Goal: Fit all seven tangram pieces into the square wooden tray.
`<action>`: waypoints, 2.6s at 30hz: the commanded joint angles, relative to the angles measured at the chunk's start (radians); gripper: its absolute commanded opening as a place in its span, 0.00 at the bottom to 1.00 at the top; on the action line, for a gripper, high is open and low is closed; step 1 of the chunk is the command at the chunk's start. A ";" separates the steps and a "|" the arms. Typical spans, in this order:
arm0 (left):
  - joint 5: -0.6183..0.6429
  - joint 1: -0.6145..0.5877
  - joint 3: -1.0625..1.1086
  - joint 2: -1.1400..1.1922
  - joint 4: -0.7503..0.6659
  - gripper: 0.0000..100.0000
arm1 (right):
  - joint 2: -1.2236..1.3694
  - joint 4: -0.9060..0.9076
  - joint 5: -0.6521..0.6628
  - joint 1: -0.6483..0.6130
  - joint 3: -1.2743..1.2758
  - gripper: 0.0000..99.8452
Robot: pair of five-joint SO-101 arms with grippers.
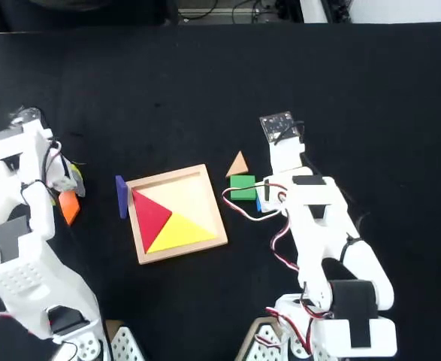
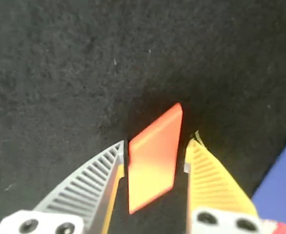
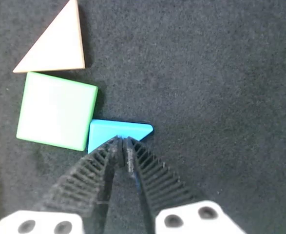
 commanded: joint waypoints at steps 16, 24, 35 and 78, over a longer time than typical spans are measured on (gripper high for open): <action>0.008 -0.091 0.185 -0.209 -0.097 0.25 | 0.007 0.011 0.008 -0.020 -0.035 0.01; 0.008 -0.054 0.197 -0.204 -0.123 0.25 | 0.007 0.008 0.008 -0.020 -0.035 0.01; 0.060 -0.013 0.183 -0.071 -0.213 0.25 | 0.007 0.011 0.008 -0.020 -0.035 0.01; -0.003 -0.045 0.030 0.041 -0.132 0.17 | 0.007 0.011 0.008 -0.021 -0.035 0.01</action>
